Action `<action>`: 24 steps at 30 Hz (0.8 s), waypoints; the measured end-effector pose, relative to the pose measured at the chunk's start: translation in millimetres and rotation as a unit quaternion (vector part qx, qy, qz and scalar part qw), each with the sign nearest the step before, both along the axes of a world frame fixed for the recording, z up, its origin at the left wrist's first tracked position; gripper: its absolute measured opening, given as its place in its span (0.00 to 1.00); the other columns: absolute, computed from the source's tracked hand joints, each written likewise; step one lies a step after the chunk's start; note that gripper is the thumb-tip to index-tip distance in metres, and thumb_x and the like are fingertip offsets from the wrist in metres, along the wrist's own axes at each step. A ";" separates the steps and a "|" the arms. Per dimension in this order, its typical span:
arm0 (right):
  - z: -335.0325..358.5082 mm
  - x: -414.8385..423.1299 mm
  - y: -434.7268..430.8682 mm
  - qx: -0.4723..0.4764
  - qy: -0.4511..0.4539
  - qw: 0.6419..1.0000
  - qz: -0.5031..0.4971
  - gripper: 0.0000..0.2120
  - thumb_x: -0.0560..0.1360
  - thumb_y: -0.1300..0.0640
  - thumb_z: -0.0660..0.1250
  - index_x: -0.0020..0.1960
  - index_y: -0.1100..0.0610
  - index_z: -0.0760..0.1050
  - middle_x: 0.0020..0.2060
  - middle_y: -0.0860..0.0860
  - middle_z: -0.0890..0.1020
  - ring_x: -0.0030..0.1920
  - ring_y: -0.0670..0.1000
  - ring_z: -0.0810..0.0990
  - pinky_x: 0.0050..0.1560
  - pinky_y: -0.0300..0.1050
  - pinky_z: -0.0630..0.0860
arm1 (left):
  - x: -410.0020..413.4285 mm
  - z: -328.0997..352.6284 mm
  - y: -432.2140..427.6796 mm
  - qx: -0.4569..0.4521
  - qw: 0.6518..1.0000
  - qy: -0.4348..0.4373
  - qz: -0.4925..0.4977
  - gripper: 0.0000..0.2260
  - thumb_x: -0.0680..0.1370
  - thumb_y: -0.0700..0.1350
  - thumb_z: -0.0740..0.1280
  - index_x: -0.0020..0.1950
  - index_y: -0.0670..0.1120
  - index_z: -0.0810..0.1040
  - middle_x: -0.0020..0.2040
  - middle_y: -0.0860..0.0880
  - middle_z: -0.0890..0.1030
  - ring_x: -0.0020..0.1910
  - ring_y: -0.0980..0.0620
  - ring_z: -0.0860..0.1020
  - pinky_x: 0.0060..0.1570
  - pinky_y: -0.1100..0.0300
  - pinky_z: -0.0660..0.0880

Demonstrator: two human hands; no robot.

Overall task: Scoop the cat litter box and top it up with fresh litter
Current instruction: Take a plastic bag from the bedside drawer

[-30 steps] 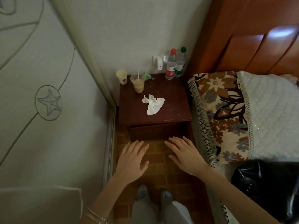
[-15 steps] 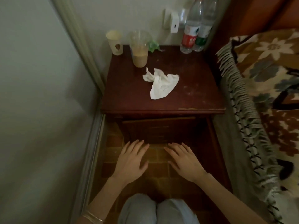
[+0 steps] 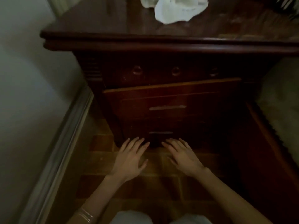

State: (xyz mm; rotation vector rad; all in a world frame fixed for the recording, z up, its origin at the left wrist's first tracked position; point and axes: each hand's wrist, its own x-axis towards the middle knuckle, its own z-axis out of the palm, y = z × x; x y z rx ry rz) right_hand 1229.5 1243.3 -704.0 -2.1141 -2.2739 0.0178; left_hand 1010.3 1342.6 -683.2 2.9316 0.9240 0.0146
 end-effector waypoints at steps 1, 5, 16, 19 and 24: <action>-6.9 1.2 2.7 0.000 -0.002 1.000 -0.001 0.25 0.74 0.47 0.60 0.69 0.52 0.65 0.64 0.51 0.73 0.65 0.51 0.71 0.67 0.51 0.61 | -0.4 -5.8 1.4 0.003 1.000 0.004 0.005 0.27 0.73 0.59 0.55 0.68 0.49 0.72 0.65 0.48 0.75 0.65 0.47 0.72 0.64 0.50 0.58; -2.9 0.3 11.4 -0.003 0.062 0.998 -0.030 0.26 0.77 0.44 0.49 0.73 0.52 0.59 0.68 0.50 0.67 0.69 0.51 0.65 0.70 0.46 0.54 | -5.6 -4.7 -2.8 -0.014 1.000 0.000 0.021 0.27 0.73 0.59 0.55 0.69 0.49 0.71 0.66 0.48 0.74 0.66 0.47 0.71 0.66 0.50 0.57; -1.3 -15.6 59.9 -0.020 0.766 0.529 -0.366 0.17 0.77 0.55 0.63 0.63 0.63 0.70 0.60 0.56 0.76 0.62 0.52 0.73 0.65 0.46 0.69 | -16.9 0.1 -4.0 0.015 0.999 -0.012 0.040 0.27 0.74 0.59 0.55 0.70 0.50 0.69 0.67 0.48 0.73 0.68 0.47 0.69 0.66 0.50 0.57; 1.1 -16.9 65.0 0.001 0.836 0.399 -0.378 0.10 0.77 0.60 0.61 0.57 0.63 0.72 0.58 0.58 0.76 0.61 0.55 0.74 0.63 0.46 0.70 | -19.9 2.4 -5.8 0.022 0.999 -0.014 0.038 0.27 0.74 0.59 0.55 0.70 0.50 0.69 0.68 0.48 0.72 0.68 0.48 0.69 0.66 0.49 0.57; 1.8 -24.2 71.6 0.049 0.896 0.214 -0.386 0.06 0.76 0.64 0.61 0.52 0.63 0.72 0.56 0.61 0.74 0.60 0.59 0.75 0.64 0.50 0.69 | -25.5 0.9 -6.9 0.024 0.999 -0.007 0.040 0.27 0.74 0.59 0.54 0.70 0.50 0.68 0.67 0.48 0.73 0.68 0.48 0.69 0.66 0.50 0.56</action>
